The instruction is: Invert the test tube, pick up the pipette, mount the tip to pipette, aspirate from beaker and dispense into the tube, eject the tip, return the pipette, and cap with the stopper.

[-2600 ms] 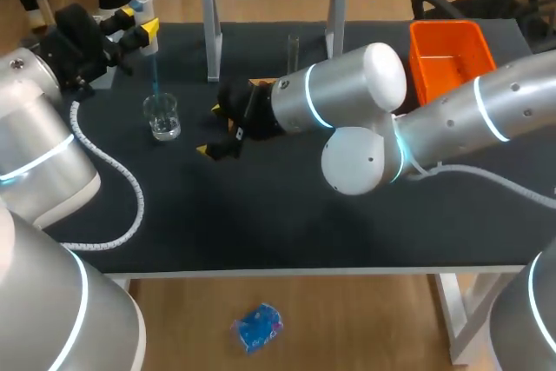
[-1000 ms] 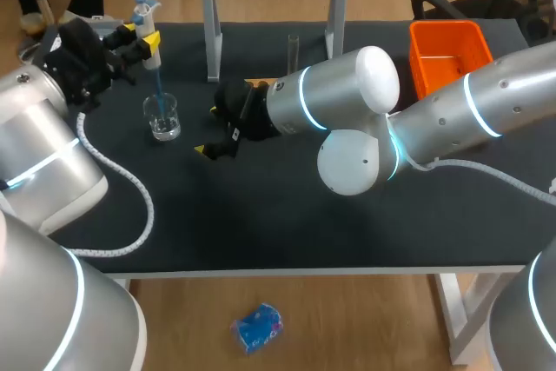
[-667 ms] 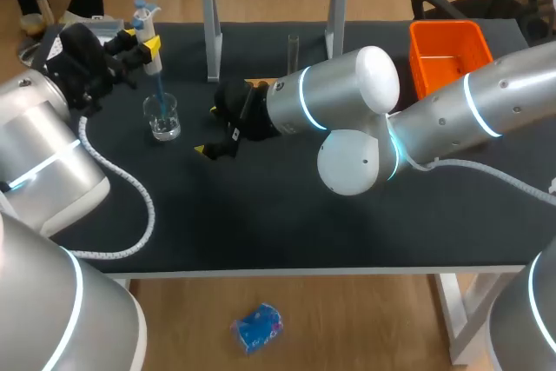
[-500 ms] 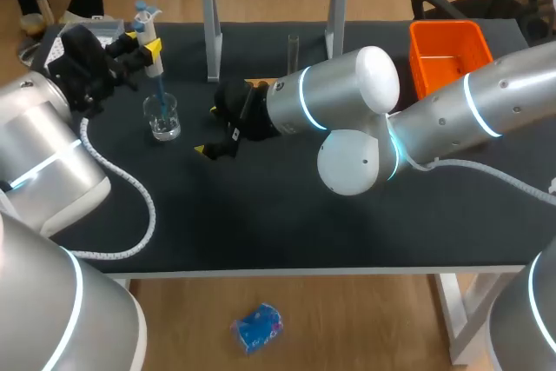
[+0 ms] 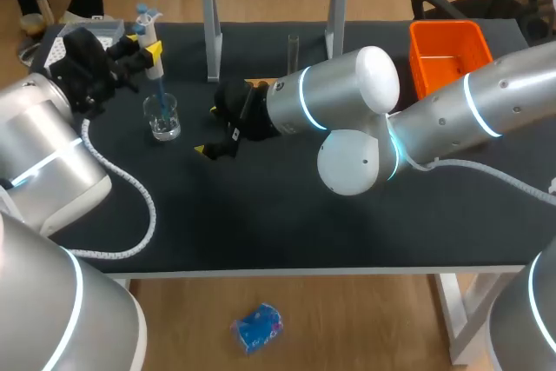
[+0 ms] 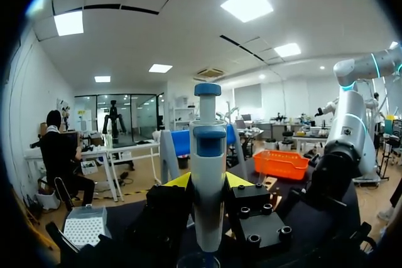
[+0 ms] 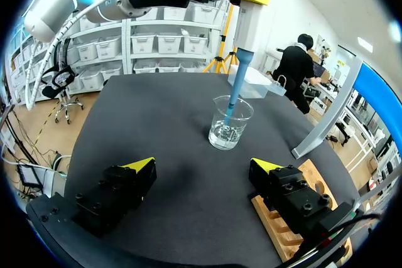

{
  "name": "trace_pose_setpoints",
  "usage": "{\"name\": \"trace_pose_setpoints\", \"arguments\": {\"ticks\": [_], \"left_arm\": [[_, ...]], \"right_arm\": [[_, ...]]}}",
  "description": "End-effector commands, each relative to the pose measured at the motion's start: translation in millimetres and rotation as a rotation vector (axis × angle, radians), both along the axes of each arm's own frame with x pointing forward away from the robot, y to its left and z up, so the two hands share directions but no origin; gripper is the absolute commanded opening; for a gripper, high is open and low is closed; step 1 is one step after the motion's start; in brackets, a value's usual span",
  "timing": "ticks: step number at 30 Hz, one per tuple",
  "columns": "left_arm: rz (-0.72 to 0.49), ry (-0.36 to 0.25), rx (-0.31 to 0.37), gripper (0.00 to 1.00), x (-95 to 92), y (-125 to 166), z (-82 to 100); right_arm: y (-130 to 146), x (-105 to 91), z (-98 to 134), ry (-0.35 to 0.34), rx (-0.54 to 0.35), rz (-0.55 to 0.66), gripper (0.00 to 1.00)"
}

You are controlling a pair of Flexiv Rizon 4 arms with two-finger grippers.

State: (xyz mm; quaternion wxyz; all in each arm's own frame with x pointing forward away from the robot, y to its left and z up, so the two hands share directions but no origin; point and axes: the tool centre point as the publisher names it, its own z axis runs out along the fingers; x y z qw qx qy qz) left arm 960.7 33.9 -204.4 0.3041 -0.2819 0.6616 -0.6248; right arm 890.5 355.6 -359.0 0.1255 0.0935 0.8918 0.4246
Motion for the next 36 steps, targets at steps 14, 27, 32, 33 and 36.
{"name": "trace_pose_setpoints", "arguments": {"ticks": [14, 27, 32, 33, 36], "left_arm": [[0.011, -0.004, -0.002, 0.0, 4.4, 0.4, -6.7], [0.03, -0.012, -0.016, 0.0, 4.4, -0.1, -10.3], [0.03, -0.012, -0.016, 0.0, 4.4, -0.1, -10.3], [0.03, -0.012, -0.016, 0.0, 4.4, -0.1, -10.3], [0.03, -0.012, -0.016, 0.0, 4.4, -0.1, -10.3]], "right_arm": [[0.8, -0.9, 0.4, -0.001, -0.005, -0.004, 1.0], [0.8, -0.9, 0.4, -0.001, -0.005, -0.004, 1.0], [0.8, -0.9, 0.4, -0.001, -0.005, -0.004, 1.0], [0.8, -0.9, 0.4, -0.001, -0.005, -0.004, 1.0], [0.8, -0.9, 0.4, -0.001, -0.005, -0.004, 1.0]]}}
